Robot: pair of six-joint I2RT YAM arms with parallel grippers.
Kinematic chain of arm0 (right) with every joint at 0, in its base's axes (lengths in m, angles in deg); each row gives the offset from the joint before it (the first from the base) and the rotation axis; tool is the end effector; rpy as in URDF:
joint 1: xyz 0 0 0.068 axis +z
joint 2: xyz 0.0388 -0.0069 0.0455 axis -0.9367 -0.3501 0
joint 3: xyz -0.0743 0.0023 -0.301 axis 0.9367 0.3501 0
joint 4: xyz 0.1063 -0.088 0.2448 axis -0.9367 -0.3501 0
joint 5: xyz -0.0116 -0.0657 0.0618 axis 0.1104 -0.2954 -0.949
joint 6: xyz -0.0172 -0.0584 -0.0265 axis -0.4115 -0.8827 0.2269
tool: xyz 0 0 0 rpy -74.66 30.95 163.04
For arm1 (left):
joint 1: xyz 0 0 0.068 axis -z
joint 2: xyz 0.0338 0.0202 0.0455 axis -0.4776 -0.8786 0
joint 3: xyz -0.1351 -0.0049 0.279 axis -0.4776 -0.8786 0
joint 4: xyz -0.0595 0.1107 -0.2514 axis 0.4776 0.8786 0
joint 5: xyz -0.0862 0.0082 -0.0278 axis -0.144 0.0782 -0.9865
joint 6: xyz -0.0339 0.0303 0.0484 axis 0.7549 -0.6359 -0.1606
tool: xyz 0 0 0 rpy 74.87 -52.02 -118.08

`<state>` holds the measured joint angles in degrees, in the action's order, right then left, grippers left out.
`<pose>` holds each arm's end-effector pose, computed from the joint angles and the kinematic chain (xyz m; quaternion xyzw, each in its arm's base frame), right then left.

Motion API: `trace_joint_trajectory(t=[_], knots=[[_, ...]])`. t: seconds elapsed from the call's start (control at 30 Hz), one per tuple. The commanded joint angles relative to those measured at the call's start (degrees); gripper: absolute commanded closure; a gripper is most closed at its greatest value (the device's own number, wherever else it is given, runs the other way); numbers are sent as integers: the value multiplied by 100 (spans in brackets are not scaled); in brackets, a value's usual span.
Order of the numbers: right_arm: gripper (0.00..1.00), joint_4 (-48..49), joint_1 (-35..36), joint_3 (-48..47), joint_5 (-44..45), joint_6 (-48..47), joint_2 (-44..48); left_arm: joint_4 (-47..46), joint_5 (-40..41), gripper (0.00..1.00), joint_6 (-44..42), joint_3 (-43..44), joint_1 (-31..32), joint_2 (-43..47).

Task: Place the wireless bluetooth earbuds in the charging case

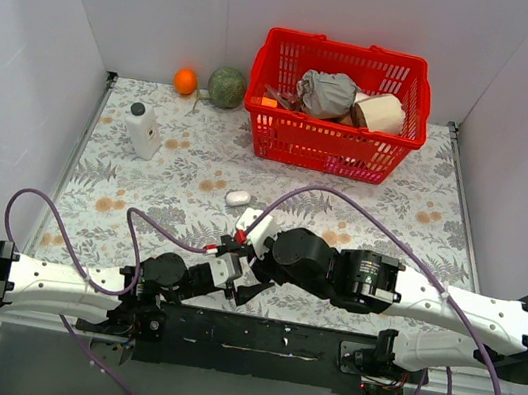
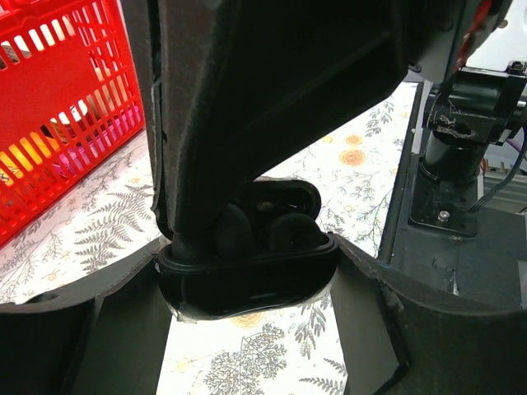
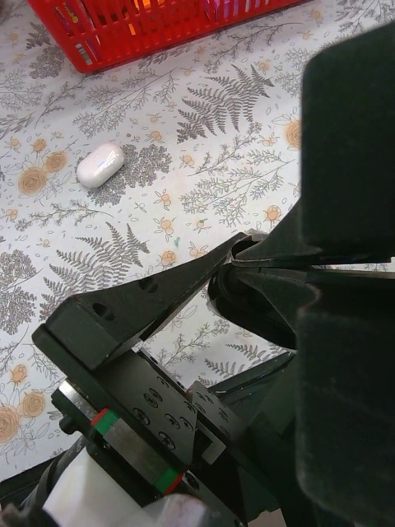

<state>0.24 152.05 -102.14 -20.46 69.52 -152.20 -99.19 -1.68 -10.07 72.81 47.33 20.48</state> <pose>0.0563 0.2684 0.3946 -0.4982 0.7007 0.1755 0.4797 0.0565 -0.1881 0.2503 0.2170 0.6532 -0.5367 0.4881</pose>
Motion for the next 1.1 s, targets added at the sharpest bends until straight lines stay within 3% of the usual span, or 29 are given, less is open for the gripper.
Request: trace_joint_trajectory(t=[0.0, 1.07], knots=[[99, 107, 157, 61, 55, -226, 163, -384, 17, 100, 36, 169, -36, 143], [99, 309, 394, 202, -94, -332, 84, -402, -27, 100, 54, 204, -62, 99]])
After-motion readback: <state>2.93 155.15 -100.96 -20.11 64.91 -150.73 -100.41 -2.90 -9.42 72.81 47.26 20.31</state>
